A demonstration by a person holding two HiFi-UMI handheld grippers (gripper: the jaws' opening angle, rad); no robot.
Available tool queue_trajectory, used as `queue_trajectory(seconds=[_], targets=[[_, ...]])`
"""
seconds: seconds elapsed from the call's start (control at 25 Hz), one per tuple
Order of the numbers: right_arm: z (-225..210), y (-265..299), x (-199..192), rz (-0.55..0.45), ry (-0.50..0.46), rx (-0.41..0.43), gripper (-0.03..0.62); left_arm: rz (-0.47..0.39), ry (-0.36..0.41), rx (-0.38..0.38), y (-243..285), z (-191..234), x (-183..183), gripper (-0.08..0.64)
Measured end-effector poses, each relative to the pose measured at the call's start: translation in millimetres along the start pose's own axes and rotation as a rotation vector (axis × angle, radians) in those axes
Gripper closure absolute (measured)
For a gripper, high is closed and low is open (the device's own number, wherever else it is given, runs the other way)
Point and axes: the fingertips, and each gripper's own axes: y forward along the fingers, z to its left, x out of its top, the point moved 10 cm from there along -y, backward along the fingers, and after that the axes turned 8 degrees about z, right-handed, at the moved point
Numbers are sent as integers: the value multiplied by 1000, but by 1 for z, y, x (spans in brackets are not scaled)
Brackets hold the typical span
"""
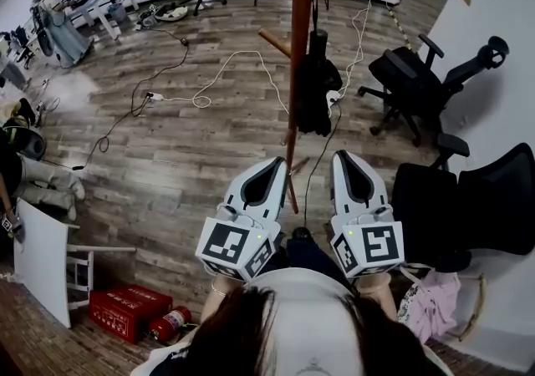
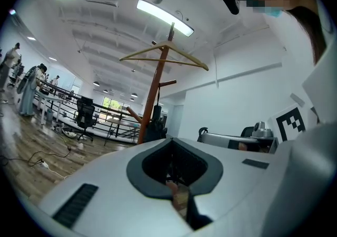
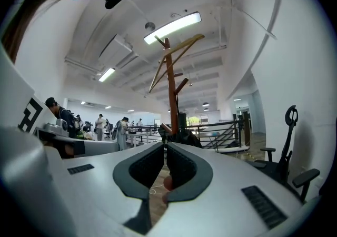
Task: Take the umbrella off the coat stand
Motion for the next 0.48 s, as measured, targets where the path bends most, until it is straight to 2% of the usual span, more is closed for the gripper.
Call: queue_trajectory(seconds=[0.48], targets=[[-21,29,1,34,-9,89,552,8,-15,64,22,2,0,551]])
